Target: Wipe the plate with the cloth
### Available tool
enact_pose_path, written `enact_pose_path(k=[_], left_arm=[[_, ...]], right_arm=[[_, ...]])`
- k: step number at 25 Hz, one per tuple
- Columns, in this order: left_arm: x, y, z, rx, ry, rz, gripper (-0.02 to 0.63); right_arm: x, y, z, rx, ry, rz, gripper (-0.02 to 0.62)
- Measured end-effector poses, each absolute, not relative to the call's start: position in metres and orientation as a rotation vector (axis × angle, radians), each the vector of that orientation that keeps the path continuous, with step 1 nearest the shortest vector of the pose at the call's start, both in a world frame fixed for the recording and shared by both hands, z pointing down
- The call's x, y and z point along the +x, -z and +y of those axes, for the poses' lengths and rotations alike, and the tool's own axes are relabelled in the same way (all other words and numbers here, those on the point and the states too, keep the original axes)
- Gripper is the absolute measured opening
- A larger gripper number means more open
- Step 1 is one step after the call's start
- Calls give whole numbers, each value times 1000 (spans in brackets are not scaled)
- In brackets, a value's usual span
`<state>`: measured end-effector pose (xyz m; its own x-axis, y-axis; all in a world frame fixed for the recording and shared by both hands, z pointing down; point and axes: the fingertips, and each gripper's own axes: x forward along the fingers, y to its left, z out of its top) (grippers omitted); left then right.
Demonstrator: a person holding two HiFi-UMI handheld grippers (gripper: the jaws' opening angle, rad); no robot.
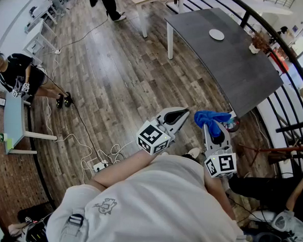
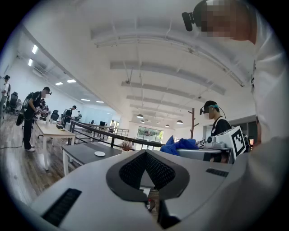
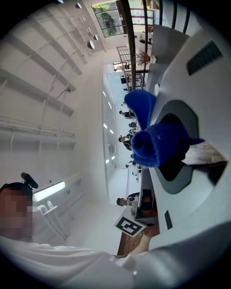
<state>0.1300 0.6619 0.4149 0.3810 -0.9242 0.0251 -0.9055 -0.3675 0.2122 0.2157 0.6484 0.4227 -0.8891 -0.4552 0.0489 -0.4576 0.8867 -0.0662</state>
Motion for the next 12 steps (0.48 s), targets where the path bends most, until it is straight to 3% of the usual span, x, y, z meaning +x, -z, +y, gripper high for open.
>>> enact_pose_path(k=[12], left_arm=[[137, -412, 624, 2459, 179, -1632, 6]], right_arm=[[225, -423, 611, 723, -122, -3031, 89]])
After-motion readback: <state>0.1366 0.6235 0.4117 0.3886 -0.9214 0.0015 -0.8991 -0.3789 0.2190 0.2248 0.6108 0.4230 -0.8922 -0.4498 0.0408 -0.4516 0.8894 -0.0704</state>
